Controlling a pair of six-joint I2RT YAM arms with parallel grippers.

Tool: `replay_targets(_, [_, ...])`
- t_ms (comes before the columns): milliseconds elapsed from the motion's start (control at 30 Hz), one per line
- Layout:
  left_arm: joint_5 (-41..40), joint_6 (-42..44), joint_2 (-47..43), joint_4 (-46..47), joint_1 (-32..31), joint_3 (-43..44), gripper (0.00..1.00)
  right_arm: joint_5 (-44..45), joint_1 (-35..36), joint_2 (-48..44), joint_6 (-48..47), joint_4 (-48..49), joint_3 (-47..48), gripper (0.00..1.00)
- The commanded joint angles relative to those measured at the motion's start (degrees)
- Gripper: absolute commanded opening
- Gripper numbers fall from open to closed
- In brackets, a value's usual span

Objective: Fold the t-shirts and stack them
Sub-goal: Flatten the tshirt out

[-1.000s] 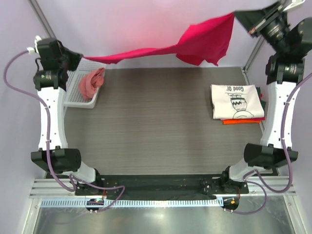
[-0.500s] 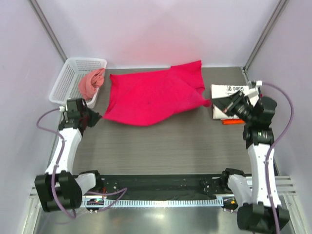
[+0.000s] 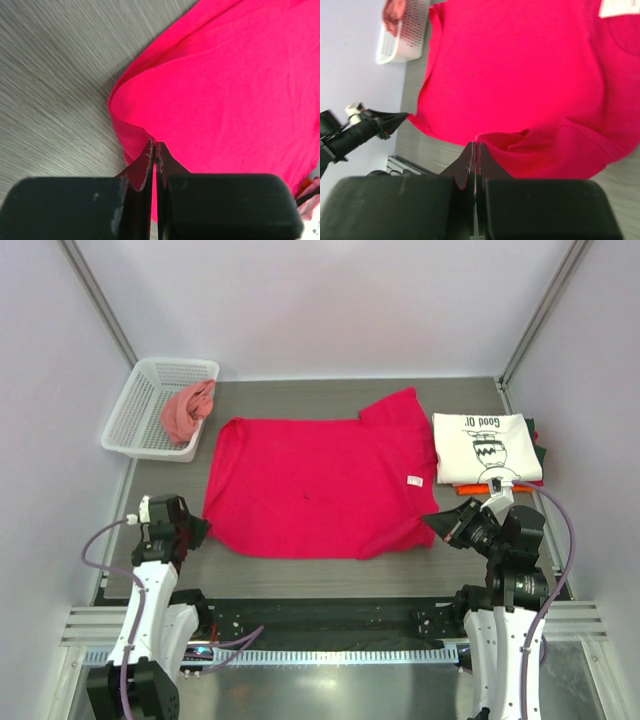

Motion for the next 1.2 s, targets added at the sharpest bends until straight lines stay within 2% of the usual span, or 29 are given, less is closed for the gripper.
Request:
replay_targets(0, [-5.32,-1.77,-3.23,-1.85,0.23,2.14,0.0,4.56,-0.18,-1.11,-3.52,-5.51,0.92,0.01])
replay_targets(133, [-7.0,-2.3,-3.24,-2.12,0.31,3.19,0.0,8.34,-0.18,2.91,-2.83,-4.03,2.5,0.01])
replay_targets(267, [-7.97,-2.83,0.89,-1.07,0.31,5.29,0.0,12.31,-0.27,9.05,-2.38,0.44,4.35,0.01])
replay_targets(433, [-7.62,-3.18,7.3,0.6,0.31,8.28,0.0,13.37,-0.27,16.45,-2.29,5.2,7.68,0.01])
replay_targets(600, [-7.17,-1.86,7.05,-0.54,0.23,12.85,0.0,14.16,-0.27,19.62,-2.47,6.43,12.34,0.01])
replay_targets(633, [-7.87,-1.86,5.66,-0.97,0.31,16.6,0.0,14.07,-0.27,21.45,-2.65,5.91,19.4,0.01])
replay_targets(667, [-7.88,-1.86,5.64,-0.98,0.31,16.64,0.0,14.07,-0.27,22.17,-2.65,5.91,19.47,0.01])
replay_targets(767, [-8.14,-0.72,5.99,-6.93,0.23,26.02,0.0,12.15,-0.18,24.02,-2.73,3.72,32.26,0.01])
replay_targets(833, [-9.01,1.12,5.56,-13.94,0.31,36.09,0.0,12.14,-0.27,24.37,-3.08,2.57,43.25,0.01])
replay_targets(900, [-9.81,2.27,3.37,-18.44,0.31,42.54,0.0,13.1,-0.27,24.02,-3.7,1.61,54.02,0.01])
replay_targets(967, [-10.77,3.59,0.04,-19.78,0.31,50.34,0.0,14.24,-0.18,23.76,-4.4,0.64,63.88,0.01])
replay_targets(1100, [-11.92,3.68,-2.27,-22.68,0.23,60.92,0.0,20.91,-0.18,23.14,-3.88,2.3,75.77,0.01])
replay_targets(1167, [-11.66,2.89,-1.31,-23.13,0.31,65.56,0.0,22.68,-0.27,23.93,-3.35,5.72,78.78,0.01])
